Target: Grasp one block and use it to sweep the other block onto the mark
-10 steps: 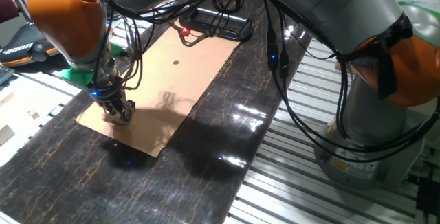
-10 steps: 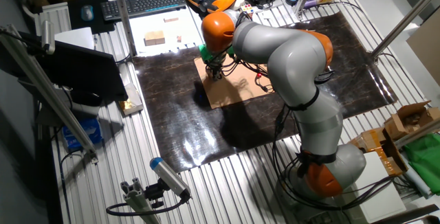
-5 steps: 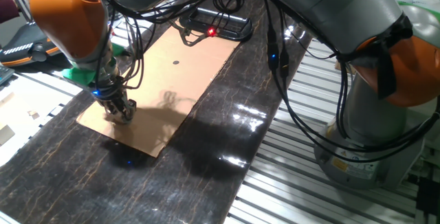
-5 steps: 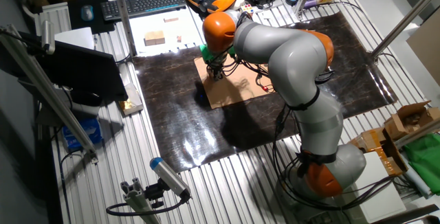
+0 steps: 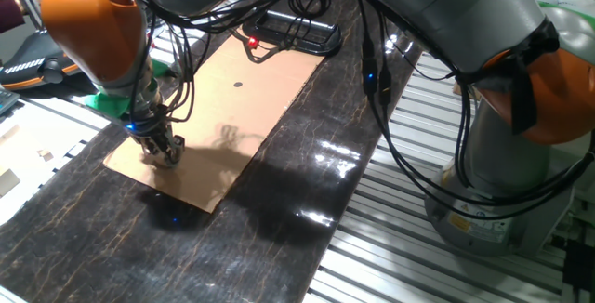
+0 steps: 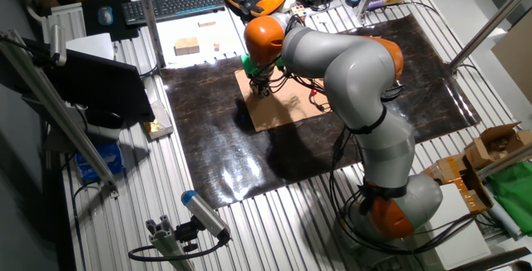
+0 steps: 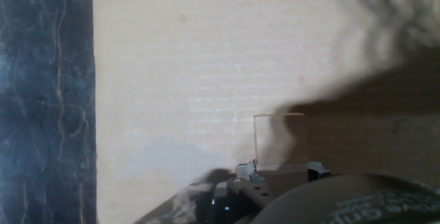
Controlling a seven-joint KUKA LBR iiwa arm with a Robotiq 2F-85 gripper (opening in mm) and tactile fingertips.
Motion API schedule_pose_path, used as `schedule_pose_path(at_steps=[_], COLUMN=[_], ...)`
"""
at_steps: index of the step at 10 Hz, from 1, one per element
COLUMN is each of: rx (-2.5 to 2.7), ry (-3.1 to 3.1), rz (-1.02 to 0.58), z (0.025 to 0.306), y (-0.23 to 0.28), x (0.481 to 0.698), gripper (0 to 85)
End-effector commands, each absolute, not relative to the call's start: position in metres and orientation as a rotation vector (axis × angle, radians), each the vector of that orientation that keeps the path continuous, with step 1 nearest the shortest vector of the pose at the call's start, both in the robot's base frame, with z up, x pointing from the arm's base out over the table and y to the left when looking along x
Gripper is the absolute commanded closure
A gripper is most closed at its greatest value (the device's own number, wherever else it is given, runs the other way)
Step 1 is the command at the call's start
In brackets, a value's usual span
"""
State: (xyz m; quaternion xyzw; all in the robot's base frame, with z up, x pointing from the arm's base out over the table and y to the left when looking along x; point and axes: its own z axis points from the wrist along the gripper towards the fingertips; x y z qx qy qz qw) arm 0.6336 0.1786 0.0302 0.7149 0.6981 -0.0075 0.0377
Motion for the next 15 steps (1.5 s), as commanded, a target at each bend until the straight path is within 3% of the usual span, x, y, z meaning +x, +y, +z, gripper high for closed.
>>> schedule_pose_path(at_steps=[1,15], rx=[2.196,2.208], ry=[2.14,2.082], rz=[-0.026,-0.06], z=[0.0303,0.0301], y=[0.1786,0.1785], x=[0.6337,0.6335], gripper=[84.3,84.3])
